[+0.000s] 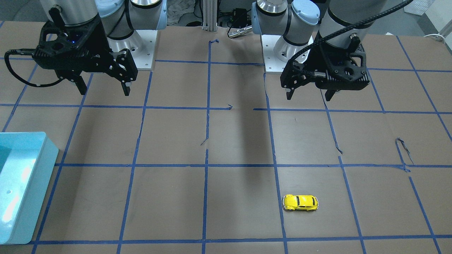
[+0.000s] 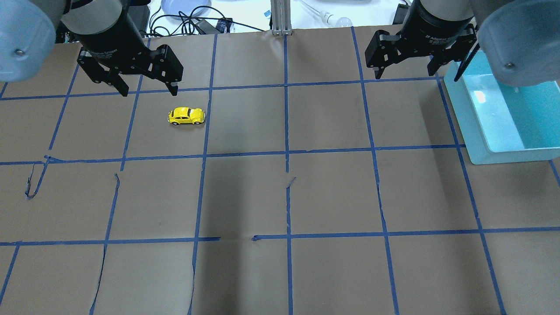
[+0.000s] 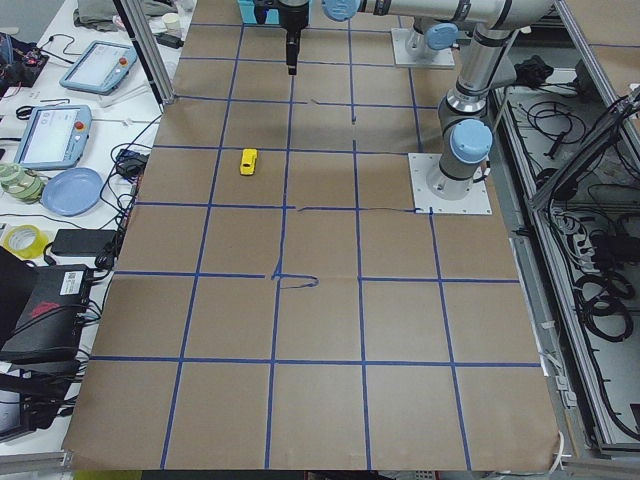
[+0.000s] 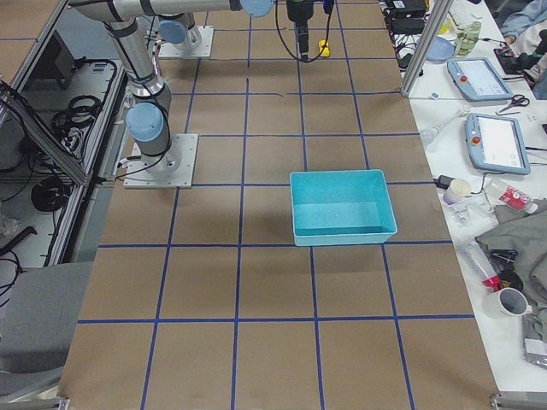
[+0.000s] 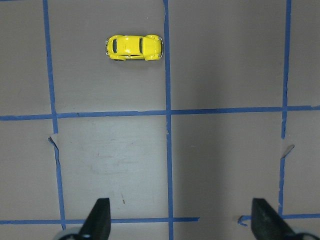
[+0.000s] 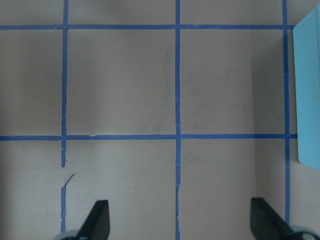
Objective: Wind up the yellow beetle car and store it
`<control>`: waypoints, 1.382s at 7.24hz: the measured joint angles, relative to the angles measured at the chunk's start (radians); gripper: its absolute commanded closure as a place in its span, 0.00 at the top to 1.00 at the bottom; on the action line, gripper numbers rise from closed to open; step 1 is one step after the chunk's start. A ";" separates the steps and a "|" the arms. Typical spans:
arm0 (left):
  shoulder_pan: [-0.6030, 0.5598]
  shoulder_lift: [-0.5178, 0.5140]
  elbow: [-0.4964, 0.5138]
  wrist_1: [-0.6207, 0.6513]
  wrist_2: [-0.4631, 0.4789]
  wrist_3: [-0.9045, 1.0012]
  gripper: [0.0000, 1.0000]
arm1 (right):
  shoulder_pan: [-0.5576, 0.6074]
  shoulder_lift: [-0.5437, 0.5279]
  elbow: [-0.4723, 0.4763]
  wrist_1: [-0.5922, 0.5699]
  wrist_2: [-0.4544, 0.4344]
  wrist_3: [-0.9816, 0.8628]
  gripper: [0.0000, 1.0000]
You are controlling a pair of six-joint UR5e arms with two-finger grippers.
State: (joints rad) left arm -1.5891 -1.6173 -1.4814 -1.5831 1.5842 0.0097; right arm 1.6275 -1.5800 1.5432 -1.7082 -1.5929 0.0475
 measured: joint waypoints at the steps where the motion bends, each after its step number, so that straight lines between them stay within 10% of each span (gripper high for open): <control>1: 0.000 0.000 0.000 0.000 0.000 0.000 1.00 | 0.000 0.000 0.000 0.000 0.000 0.000 1.00; 10: 0.004 0.008 -0.029 0.019 0.005 -0.002 1.00 | -0.005 0.002 0.000 -0.004 -0.002 0.001 1.00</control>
State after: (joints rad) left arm -1.5848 -1.6093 -1.5099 -1.5644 1.5896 0.0074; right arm 1.6225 -1.5782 1.5427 -1.7123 -1.5948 0.0489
